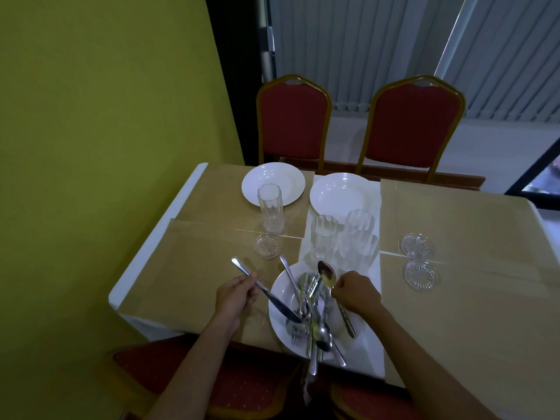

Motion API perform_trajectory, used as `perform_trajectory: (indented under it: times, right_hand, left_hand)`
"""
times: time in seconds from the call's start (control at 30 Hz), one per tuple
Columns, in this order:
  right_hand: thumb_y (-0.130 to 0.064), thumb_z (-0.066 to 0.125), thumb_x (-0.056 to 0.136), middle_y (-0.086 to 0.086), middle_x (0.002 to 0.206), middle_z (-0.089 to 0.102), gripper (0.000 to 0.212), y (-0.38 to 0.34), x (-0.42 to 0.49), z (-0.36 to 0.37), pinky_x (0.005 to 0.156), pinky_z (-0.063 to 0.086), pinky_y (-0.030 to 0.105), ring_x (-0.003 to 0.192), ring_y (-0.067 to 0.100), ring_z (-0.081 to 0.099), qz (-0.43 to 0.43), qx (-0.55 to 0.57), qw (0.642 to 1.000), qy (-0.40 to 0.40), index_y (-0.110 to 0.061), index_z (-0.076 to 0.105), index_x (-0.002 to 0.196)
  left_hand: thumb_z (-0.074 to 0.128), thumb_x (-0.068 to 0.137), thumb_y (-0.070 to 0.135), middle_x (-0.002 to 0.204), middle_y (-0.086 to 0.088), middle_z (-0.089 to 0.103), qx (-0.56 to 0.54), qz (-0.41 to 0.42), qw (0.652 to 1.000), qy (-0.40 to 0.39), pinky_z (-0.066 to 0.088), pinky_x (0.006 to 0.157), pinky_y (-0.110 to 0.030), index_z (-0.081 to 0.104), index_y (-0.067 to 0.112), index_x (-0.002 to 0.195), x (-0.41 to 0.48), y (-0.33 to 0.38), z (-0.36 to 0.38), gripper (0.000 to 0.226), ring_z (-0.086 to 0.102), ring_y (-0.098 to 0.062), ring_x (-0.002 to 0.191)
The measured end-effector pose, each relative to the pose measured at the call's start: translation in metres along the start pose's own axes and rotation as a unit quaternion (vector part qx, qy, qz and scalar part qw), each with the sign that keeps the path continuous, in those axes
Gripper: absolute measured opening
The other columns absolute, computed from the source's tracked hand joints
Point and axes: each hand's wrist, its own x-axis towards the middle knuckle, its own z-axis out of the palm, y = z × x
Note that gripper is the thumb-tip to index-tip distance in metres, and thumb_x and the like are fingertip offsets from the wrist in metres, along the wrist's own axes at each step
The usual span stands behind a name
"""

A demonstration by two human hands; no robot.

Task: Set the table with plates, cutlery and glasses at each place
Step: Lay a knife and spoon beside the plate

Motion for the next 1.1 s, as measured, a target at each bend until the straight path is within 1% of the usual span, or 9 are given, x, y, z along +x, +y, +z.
perform_trajectory:
  times: [0.13,0.27,0.4,0.63,0.77,0.87,0.93,1.03,1.1]
  right_hand:
    - [-0.020,0.060,0.080,0.004,0.062,0.062,0.017,-0.018,-0.001,-0.010,0.054,0.047,0.029,0.056,0.017,0.059,-0.055,-0.030,0.997,-0.033,-0.007,0.067,0.072]
    - [-0.018,0.060,0.082,0.004,0.061,0.057,0.018,-0.043,-0.008,-0.017,0.056,0.044,0.028,0.057,0.016,0.055,-0.103,-0.042,0.991,-0.080,-0.014,0.060,0.065]
    - [-0.018,0.061,0.081,0.014,0.075,0.070,0.018,-0.075,-0.005,-0.017,0.068,0.058,0.039,0.069,0.025,0.070,-0.130,-0.034,0.986,-0.099,-0.001,0.065,0.079]
    - [-0.021,0.072,0.084,0.000,0.088,0.068,0.012,-0.167,0.024,0.001,0.072,0.054,0.028,0.079,0.013,0.065,-0.164,0.002,0.983,-0.080,-0.021,0.060,0.087]
    - [-0.021,0.072,0.082,0.005,0.091,0.064,0.033,-0.217,0.059,0.024,0.074,0.059,0.042,0.078,0.022,0.066,-0.157,0.049,0.984,-0.068,-0.020,0.049,0.105]
    - [-0.019,0.066,0.087,0.006,0.089,0.067,0.023,-0.249,0.087,0.039,0.073,0.060,0.045,0.074,0.022,0.066,-0.174,0.047,0.981,-0.067,-0.022,0.048,0.101]
    - [-0.016,0.061,0.091,0.003,0.091,0.070,0.009,-0.271,0.110,0.048,0.074,0.060,0.041,0.076,0.019,0.067,-0.178,0.040,0.981,-0.069,-0.024,0.056,0.093]
    - [-0.015,0.058,0.094,0.001,0.102,0.071,0.014,-0.302,0.145,0.064,0.072,0.050,0.025,0.082,0.014,0.065,-0.174,0.028,0.982,-0.070,-0.023,0.069,0.099]
    - [-0.015,0.056,0.096,0.001,0.104,0.071,0.021,-0.323,0.167,0.075,0.074,0.046,0.022,0.086,0.014,0.065,-0.180,0.001,0.982,-0.066,-0.017,0.074,0.106]
  left_hand:
    - [0.072,0.089,0.022,0.059,-0.005,0.053,0.000,0.006,1.000,0.008,0.028,0.046,-0.024,0.064,0.011,0.070,0.011,0.015,-0.009,0.024,0.039,-0.011,0.043]
    - [0.072,0.090,0.026,0.060,-0.003,0.053,0.002,0.004,1.000,0.022,0.029,0.046,-0.023,0.067,0.012,0.077,0.027,0.032,-0.024,0.020,0.040,-0.011,0.047]
    - [0.072,0.089,0.028,0.063,-0.003,0.057,0.006,0.004,0.999,0.032,0.033,0.052,-0.026,0.075,0.008,0.086,0.044,0.048,-0.043,0.020,0.043,-0.013,0.056]
    - [0.070,0.091,0.028,0.067,-0.005,0.060,0.028,0.007,0.997,0.065,0.035,0.054,-0.025,0.075,0.008,0.087,0.096,0.079,-0.101,0.021,0.047,-0.013,0.060]
    - [0.069,0.090,0.030,0.068,-0.005,0.061,0.044,0.001,0.996,0.076,0.036,0.054,-0.026,0.075,0.010,0.083,0.147,0.096,-0.132,0.021,0.047,-0.013,0.061]
    - [0.071,0.089,0.030,0.065,-0.005,0.059,0.061,0.010,0.996,0.065,0.035,0.053,-0.025,0.073,0.006,0.082,0.185,0.107,-0.144,0.025,0.044,-0.013,0.056]
    - [0.070,0.089,0.029,0.065,-0.005,0.059,0.078,0.019,0.995,0.053,0.036,0.053,-0.024,0.073,0.003,0.083,0.213,0.114,-0.149,0.027,0.044,-0.013,0.055]
    - [0.068,0.091,0.027,0.063,-0.001,0.063,0.098,0.021,0.995,0.030,0.040,0.049,-0.019,0.075,0.006,0.085,0.256,0.124,-0.153,0.023,0.051,-0.008,0.051]
    - [0.070,0.089,0.030,0.063,-0.002,0.066,0.110,0.024,0.993,0.017,0.044,0.050,-0.019,0.077,0.009,0.083,0.281,0.129,-0.156,0.024,0.056,-0.010,0.053]
